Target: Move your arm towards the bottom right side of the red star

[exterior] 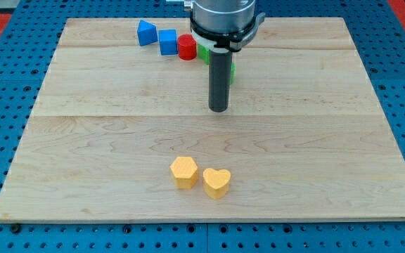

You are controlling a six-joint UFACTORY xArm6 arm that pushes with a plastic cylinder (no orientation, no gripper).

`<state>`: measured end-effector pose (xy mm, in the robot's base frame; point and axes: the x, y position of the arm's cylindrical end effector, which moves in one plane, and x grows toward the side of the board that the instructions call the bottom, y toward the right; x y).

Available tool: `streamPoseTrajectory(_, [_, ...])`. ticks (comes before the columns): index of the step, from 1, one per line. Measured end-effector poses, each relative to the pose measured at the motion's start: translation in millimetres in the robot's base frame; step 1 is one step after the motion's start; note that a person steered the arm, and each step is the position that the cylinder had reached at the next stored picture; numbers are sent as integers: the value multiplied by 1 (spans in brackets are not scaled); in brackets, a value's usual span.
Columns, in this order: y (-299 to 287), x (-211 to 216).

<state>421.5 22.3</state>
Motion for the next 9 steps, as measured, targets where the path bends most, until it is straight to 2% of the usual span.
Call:
streamPoseTrajectory(3, [5, -24])
streamPoseTrajectory(5, [59, -29])
streamPoseTrajectory(8, [82, -65])
streamPoseTrajectory(9, [89, -102])
